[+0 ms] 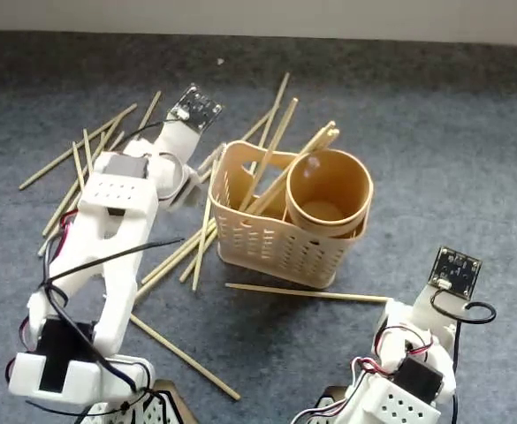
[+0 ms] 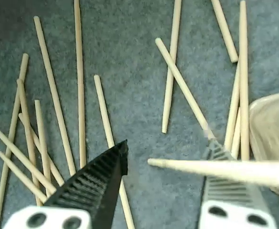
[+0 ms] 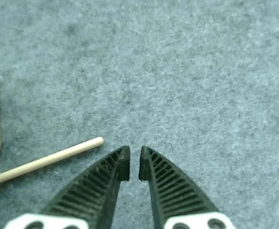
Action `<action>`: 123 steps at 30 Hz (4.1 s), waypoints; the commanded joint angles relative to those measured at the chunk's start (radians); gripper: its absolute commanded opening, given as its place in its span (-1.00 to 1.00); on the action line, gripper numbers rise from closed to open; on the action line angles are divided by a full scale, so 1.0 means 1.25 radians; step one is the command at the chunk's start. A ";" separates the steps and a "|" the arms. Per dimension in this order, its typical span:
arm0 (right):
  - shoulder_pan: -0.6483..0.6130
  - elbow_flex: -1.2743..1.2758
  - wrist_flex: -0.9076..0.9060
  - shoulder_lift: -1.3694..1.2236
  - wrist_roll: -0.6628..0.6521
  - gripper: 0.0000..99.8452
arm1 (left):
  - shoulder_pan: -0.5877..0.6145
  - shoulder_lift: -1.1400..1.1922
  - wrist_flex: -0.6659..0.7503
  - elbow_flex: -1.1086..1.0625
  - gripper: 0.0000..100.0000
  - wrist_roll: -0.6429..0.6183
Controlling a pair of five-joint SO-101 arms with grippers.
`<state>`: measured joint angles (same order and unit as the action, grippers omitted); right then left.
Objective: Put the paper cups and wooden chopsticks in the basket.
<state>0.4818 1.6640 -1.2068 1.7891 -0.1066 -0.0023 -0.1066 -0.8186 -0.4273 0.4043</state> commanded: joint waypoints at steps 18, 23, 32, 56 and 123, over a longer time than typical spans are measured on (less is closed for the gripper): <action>-0.002 0.120 -0.004 0.003 -0.005 -0.89 | -0.007 0.225 -0.378 0.463 -0.63 -0.137; -0.002 0.120 -0.004 0.003 -0.005 -0.89 | -0.088 0.494 -0.628 0.634 -0.61 -0.096; -0.002 0.120 -0.004 0.003 -0.005 -0.89 | -0.094 0.613 -0.736 0.730 -0.62 -0.090; -0.002 0.120 -0.004 0.003 -0.005 -0.89 | -0.060 0.656 -0.576 0.541 -0.83 -0.012; -0.002 0.120 -0.004 0.003 -0.005 -0.89 | -0.419 0.273 -0.684 1.406 -0.99 -0.379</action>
<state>0.4818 1.6640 -1.2068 1.7891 -0.1066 -0.5148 0.2110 -1.6947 1.3234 -0.0269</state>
